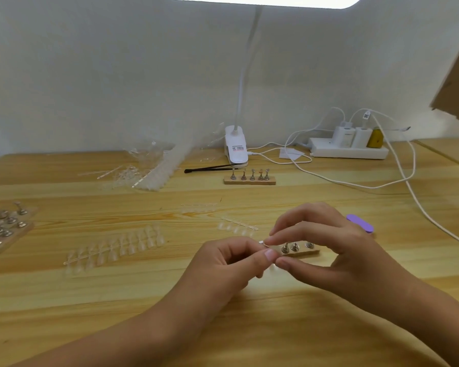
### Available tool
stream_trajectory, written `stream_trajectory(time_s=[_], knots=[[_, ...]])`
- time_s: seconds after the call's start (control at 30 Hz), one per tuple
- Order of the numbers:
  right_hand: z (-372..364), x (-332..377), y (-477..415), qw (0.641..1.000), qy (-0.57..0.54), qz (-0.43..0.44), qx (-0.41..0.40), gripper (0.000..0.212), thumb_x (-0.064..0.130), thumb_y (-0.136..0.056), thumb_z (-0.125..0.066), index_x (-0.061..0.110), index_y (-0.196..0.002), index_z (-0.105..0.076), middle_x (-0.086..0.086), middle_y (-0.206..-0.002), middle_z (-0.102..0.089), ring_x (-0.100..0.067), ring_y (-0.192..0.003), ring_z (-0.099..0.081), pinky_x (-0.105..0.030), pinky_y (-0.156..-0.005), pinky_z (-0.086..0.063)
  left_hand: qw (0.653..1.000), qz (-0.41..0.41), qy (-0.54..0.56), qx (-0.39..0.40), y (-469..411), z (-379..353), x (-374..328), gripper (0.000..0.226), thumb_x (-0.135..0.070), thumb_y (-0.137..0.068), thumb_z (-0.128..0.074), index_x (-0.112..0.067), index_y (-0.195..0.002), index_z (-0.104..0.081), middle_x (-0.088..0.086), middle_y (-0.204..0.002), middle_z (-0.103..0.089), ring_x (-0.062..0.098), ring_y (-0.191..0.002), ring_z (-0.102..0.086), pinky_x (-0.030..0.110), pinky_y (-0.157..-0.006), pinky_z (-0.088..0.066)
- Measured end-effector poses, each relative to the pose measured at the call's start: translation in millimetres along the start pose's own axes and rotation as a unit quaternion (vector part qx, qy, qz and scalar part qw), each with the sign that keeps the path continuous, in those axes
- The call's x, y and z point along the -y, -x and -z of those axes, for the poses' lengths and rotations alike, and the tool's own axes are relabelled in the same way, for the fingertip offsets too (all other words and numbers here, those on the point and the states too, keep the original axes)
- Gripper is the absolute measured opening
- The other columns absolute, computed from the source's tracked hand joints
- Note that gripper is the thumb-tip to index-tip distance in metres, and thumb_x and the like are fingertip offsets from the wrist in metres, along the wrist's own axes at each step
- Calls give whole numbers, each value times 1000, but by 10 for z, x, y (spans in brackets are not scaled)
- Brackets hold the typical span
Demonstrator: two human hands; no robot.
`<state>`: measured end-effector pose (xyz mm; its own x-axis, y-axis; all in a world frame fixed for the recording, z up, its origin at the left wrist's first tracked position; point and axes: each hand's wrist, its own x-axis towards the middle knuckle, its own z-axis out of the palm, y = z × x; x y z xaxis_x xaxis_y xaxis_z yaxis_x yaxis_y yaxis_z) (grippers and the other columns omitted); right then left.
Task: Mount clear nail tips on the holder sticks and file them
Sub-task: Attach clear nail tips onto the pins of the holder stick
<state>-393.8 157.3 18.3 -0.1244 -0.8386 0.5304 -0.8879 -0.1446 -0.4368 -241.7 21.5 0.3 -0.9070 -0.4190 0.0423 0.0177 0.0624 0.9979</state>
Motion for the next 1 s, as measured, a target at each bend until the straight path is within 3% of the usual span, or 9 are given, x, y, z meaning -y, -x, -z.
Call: stream_trajectory(time_s=[0.1,0.2,0.37,0.5,0.6,0.73,0.9,1.0], knots=[[3,-29,11,1000,-8,-3,21,23,36,-87,-69,27,-108,-74,14,-103,-62,-14,-104,-60,-23,-85,-47,1000,-8,12,1,3,5,-15,19,-44,-77,-73,-28,-67,-72,-18,-58,-53,-5,-51,-45,6,-54,-37],[0,-55,11,999,-19,-8,31,25,21,-87,-71,25,-112,-73,11,-98,-64,-12,-95,-63,-18,-77,-48,1000,-9,-9,-5,4,12,16,25,-52,-77,-73,-30,-64,-71,-16,-58,-52,0,-53,-41,10,-54,-37],[3,-39,-12,997,-60,-38,17,22,28,-86,-72,23,-107,-71,14,-92,-67,-13,-91,-64,-21,-78,-48,1000,-28,10,-9,-3,3,30,25,-38,-78,-70,-14,-78,-77,-18,-67,-66,-8,-55,-54,2,-57,-38],[-24,-16,-23,993,-93,-75,18,13,32,-83,-70,25,-93,-71,15,-89,-69,-14,-90,-65,-18,-75,-47,998,-44,-31,-17,2,10,62,15,-39,-81,-66,-30,-79,-78,-19,-66,-62,-6,-56,-49,3,-59,-36],[86,-56,-54,991,-80,-103,4,14,27,-80,-73,29,-94,-71,18,-89,-69,-8,-89,-66,-17,-77,-49,998,-39,-49,-4,13,20,69,21,-43,-83,-63,-42,-99,-77,-17,-73,-64,-7,-68,-55,3,-67,-39],[396,-211,-77,989,-19,-150,-6,19,23,-79,-73,35,-92,-69,27,-95,-67,4,-91,-62,-5,-77,-44,998,-36,-49,8,34,13,62,22,-43,-83,-62,-42,-99,-77,-19,-71,-62,-9,-62,-53,4,-64,-38],[453,-353,-30,979,0,-192,65,15,23,-81,-72,34,-92,-72,18,-92,-68,1,-93,-61,-18,-81,-50,999,-18,-32,-6,7,22,64,18,-47,-82,-65,-39,-93,-77,-18,-69,-61,-9,-62,-54,6,-64,-41],[385,-401,-16,980,20,-179,84,18,20,-82,-74,35,-92,-71,19,-92,-65,-2,-94,-61,-18,-80,-48,999,-11,-29,-14,-14,33,83,16,-45,-83,-65,-39,-92,-77,-18,-69,-60,-6,-62,-51,9,-64,-41]])
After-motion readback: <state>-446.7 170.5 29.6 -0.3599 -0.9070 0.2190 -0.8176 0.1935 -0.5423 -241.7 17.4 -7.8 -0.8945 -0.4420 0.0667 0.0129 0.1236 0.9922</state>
